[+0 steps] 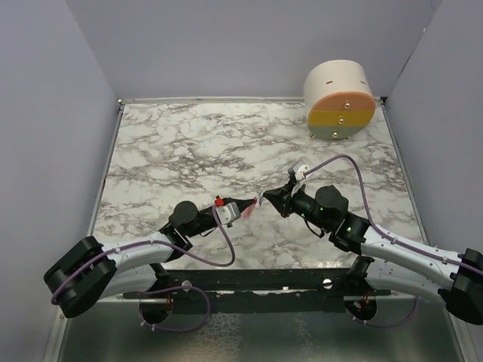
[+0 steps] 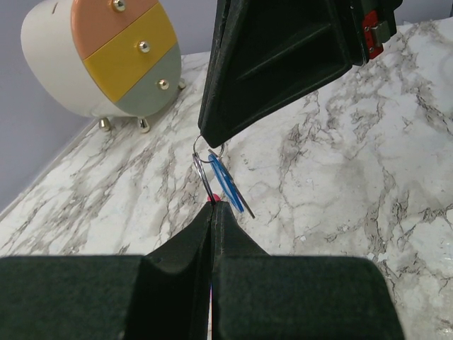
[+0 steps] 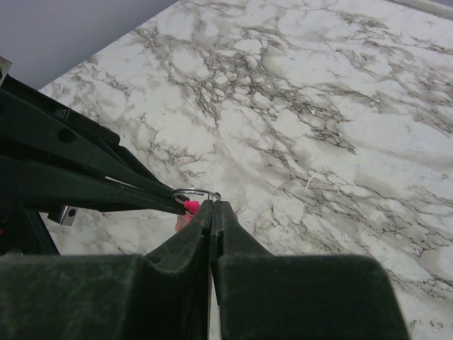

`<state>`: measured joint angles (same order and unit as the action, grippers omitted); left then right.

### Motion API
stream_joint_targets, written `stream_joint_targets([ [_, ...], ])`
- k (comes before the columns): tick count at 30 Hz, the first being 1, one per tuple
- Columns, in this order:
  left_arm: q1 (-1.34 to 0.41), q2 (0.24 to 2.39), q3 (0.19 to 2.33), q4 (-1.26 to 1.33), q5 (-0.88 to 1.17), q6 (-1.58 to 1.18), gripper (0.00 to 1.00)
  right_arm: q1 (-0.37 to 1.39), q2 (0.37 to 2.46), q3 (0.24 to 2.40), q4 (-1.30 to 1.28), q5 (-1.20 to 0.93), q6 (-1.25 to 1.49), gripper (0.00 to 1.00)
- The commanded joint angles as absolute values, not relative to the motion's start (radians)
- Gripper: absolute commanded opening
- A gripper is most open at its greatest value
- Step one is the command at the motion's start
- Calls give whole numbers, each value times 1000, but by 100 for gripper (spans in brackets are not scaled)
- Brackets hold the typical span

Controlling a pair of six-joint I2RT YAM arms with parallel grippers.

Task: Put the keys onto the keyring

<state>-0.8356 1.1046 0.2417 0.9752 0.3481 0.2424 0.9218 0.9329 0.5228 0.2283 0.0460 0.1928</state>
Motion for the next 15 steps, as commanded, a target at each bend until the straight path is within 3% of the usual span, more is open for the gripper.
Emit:
stream_joint_targets([
  [1, -843, 1112, 269, 992, 357, 253, 0, 927, 925, 559, 231, 26, 184, 1],
  [15, -846, 1122, 275, 992, 355, 253, 0, 927, 929, 557, 242, 11, 181, 1],
])
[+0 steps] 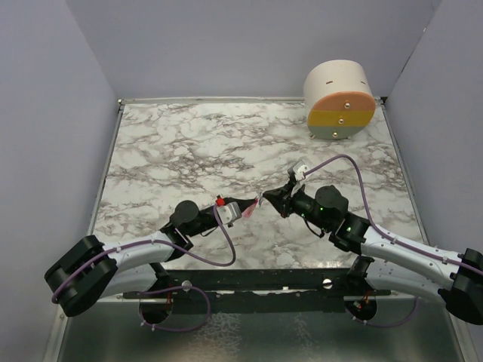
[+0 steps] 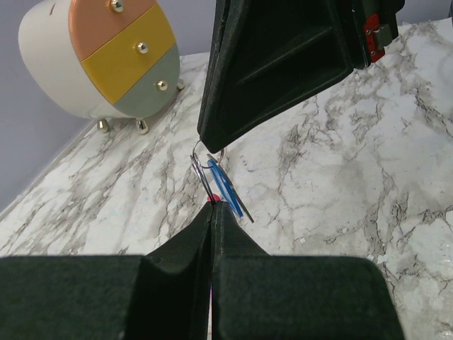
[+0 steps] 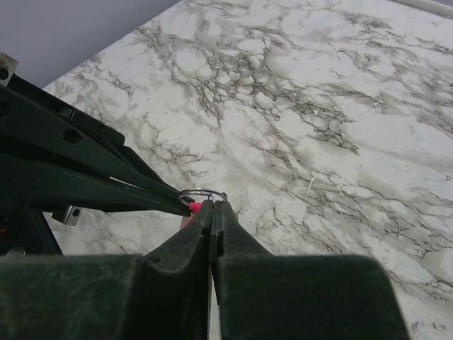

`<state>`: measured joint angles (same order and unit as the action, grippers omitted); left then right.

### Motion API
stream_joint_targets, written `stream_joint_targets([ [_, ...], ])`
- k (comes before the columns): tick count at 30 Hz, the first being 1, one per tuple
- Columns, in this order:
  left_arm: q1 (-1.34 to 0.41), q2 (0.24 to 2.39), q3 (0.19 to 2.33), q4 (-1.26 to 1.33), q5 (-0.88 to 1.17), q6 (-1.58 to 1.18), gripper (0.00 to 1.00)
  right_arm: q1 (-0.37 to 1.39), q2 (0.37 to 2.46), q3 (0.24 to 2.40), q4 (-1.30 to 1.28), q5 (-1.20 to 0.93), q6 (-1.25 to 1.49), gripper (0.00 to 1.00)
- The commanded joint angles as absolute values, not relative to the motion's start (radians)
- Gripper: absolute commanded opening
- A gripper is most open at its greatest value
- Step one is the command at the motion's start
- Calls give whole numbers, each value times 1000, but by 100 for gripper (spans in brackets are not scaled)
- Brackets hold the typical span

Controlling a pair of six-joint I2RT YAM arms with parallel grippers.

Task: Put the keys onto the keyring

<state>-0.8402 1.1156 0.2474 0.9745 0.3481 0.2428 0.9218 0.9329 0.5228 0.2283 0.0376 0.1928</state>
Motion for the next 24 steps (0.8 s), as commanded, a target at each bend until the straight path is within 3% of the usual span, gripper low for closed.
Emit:
stream_joint_targets([
  [1, -845, 1124, 276, 993, 356, 254, 0, 927, 928, 556, 243, 10, 181, 1],
  [24, -849, 1147, 292, 991, 344, 249, 0, 926, 914, 545, 256, -28, 169, 1],
])
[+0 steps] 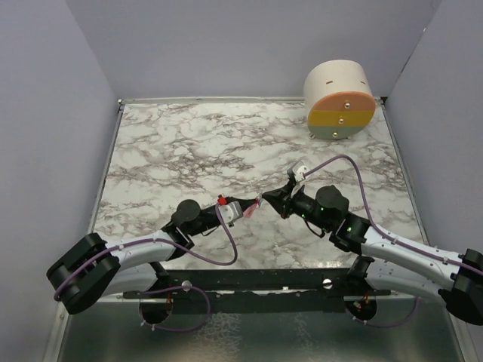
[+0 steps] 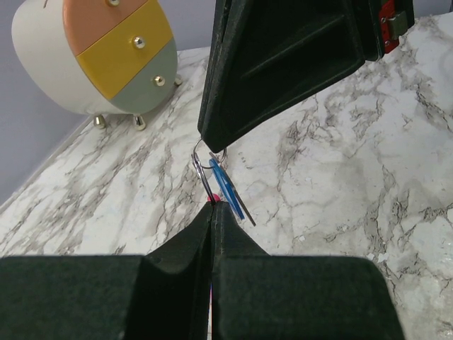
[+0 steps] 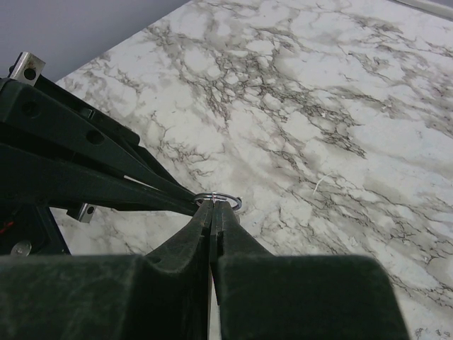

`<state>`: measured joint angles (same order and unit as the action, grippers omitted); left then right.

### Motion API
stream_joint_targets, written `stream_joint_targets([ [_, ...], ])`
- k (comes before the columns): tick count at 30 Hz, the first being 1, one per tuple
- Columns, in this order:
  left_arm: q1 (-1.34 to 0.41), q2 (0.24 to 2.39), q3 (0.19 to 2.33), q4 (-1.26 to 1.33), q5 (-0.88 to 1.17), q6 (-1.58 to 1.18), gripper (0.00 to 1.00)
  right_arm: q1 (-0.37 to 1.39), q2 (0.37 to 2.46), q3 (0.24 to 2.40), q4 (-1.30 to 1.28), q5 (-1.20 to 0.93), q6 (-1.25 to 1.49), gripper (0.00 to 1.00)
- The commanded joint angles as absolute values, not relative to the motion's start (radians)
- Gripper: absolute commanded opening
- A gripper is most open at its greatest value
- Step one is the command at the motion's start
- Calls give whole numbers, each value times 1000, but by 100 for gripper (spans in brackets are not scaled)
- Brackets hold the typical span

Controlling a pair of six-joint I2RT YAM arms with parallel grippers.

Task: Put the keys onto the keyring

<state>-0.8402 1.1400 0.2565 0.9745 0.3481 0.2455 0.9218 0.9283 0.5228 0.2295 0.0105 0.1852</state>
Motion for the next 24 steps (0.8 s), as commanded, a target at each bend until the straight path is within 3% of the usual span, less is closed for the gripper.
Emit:
stream_joint_targets([
  [1, -849, 1148, 292, 991, 343, 246, 0, 927, 915, 545, 258, -30, 169, 1],
  [24, -854, 1158, 328, 957, 306, 215, 0, 927, 974, 578, 232, -103, 130, 1],
])
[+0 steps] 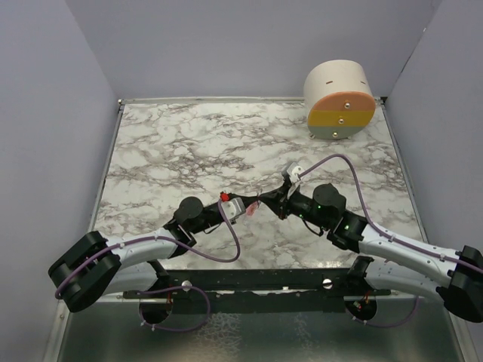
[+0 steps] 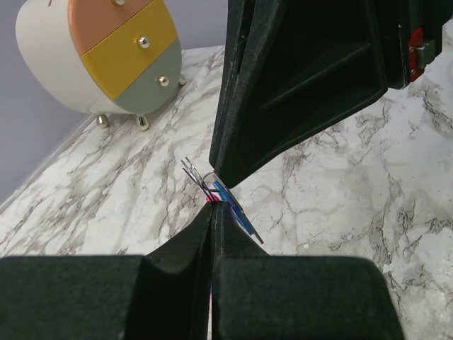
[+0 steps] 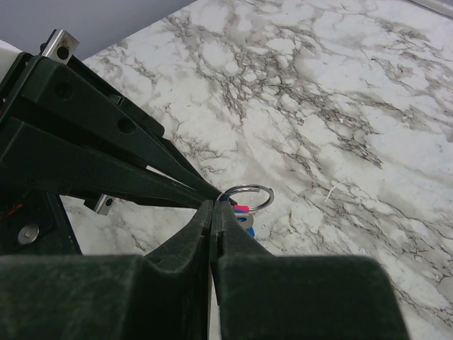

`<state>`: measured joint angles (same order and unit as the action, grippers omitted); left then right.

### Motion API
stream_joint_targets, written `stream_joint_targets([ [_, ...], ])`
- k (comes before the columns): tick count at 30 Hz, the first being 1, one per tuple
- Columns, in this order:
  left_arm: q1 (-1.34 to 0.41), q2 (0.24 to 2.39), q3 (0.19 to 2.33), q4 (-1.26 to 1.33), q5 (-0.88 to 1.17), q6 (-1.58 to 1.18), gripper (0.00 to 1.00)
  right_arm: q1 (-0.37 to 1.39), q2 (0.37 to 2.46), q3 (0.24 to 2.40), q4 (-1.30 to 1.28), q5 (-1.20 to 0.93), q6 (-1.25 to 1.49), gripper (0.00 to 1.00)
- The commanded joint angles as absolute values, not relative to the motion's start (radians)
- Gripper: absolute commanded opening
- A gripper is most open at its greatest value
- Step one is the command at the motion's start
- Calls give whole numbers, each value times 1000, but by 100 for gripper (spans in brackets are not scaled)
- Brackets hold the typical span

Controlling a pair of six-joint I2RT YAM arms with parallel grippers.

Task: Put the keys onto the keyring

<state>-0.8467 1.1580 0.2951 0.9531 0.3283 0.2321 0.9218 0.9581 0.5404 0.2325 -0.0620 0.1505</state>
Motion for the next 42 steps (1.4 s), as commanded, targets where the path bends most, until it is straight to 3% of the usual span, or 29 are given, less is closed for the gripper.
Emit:
stream_joint_targets([
  [1, -852, 1157, 330, 955, 304, 214, 0, 928, 980, 581, 232, -103, 129, 1],
  [42, -853, 1056, 341, 893, 224, 215, 0, 938, 1053, 641, 108, -14, 126, 4],
])
